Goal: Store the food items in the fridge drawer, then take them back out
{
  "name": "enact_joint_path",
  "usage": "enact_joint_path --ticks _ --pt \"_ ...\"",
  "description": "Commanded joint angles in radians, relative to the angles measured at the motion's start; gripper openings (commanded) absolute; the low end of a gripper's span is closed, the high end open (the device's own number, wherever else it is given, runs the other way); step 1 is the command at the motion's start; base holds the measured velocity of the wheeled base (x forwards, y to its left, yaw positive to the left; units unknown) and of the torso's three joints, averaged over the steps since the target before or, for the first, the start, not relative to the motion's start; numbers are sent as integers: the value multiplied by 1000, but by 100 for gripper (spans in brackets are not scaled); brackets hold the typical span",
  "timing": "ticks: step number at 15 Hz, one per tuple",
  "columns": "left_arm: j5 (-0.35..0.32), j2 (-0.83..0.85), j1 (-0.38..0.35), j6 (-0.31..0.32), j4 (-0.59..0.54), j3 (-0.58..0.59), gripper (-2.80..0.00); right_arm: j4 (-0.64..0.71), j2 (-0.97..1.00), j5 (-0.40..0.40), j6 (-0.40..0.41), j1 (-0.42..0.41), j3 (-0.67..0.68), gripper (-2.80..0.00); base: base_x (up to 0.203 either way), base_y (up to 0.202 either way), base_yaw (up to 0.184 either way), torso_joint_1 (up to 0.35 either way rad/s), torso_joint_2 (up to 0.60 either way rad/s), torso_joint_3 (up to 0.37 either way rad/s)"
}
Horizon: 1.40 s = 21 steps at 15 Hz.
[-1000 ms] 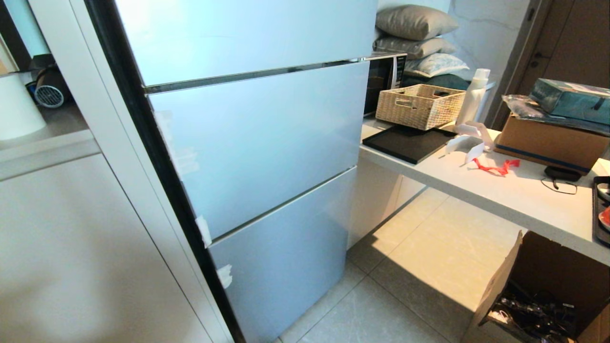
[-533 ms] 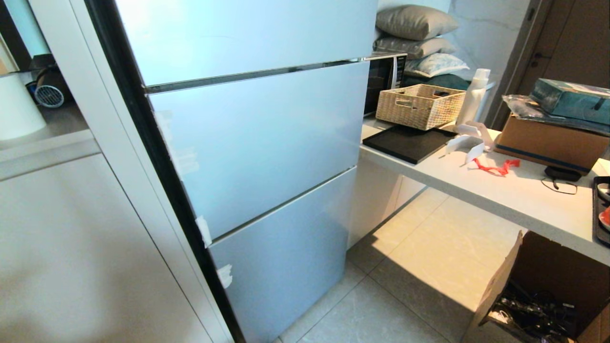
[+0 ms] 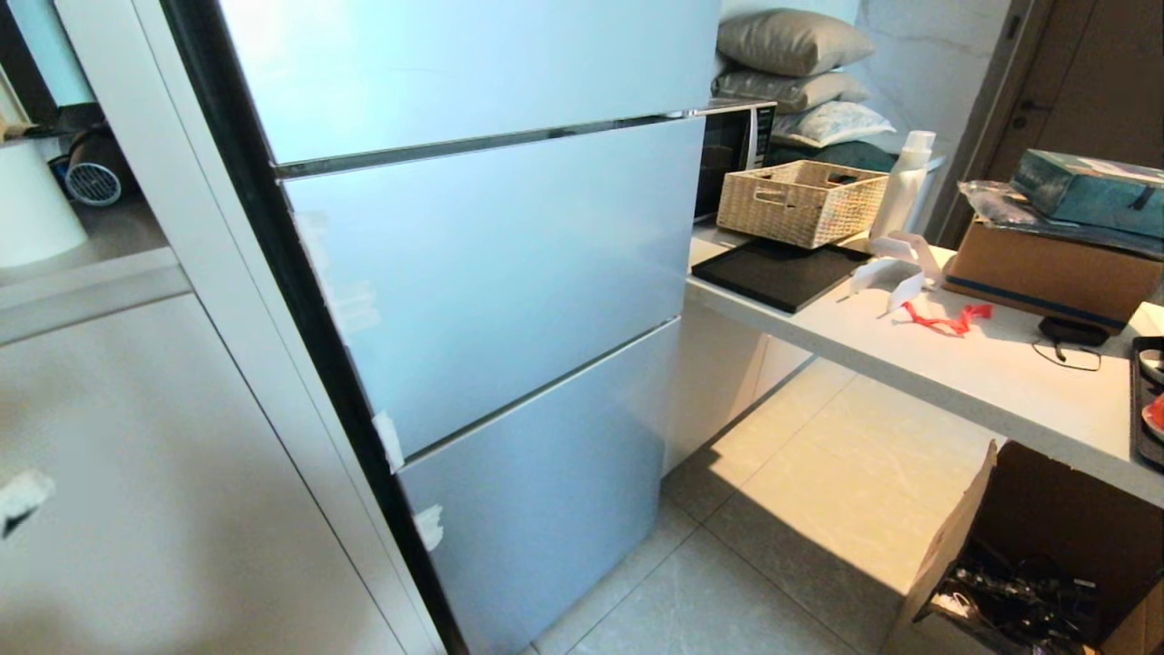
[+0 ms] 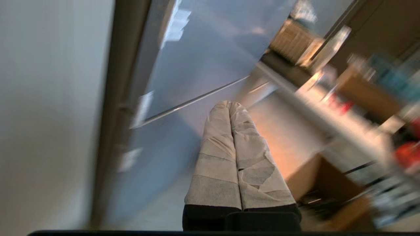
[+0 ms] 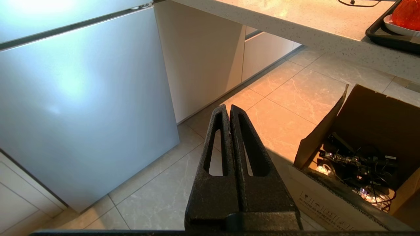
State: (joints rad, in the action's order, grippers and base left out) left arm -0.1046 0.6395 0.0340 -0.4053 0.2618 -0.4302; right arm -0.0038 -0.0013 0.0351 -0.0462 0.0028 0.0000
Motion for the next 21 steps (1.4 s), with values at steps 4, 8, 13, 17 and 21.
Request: enact_joint_path --ticks 4,8,13,17,21 --pt "43 672 -2 -244 475 -86 -280 -1 1 0 0 0 0 -280 0 0 0 0 0 0" --pt "132 931 -6 -439 631 -238 -280 -1 1 0 0 0 0 -280 0 0 0 0 0 0" --pt "249 1059 -2 -489 651 -395 -280 -1 1 0 -1 0 0 -280 0 0 0 0 0 0" --pt "266 1074 -3 -509 651 -450 -280 -1 1 0 -1 0 0 -280 0 0 0 0 0 0" --pt "264 1087 6 -509 648 -461 -280 -1 1 0 0 0 0 -280 0 0 0 0 0 0"
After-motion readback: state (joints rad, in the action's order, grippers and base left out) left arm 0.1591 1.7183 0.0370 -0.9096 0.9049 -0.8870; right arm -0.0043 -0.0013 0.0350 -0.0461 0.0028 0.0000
